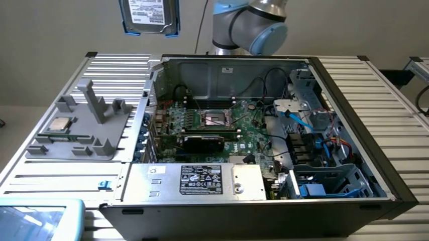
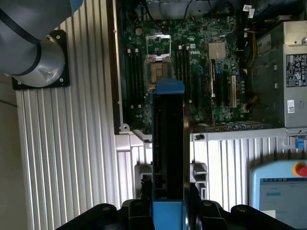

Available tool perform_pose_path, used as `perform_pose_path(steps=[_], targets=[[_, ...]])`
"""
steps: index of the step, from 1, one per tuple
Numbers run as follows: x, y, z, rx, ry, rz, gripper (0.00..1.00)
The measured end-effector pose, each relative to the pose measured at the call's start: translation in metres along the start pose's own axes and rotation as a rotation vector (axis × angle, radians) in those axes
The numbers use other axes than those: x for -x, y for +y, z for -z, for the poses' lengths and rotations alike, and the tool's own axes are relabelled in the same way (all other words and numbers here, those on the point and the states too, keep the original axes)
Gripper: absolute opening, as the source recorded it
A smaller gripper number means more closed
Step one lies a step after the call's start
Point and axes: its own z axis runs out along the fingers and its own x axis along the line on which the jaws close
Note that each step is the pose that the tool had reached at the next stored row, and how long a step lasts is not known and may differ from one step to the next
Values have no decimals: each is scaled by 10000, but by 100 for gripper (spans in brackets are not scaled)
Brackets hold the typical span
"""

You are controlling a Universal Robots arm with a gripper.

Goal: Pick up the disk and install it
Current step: 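Pick up the disk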

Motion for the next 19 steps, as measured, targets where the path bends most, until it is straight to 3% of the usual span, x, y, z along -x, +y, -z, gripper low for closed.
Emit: perform_pose_path(steps=[6,11,19], targets=[[43,30,1,-9,-1,7,37],[169,186,8,-85,-7,5,37],[314,475,33,-274,-34,6,37]])
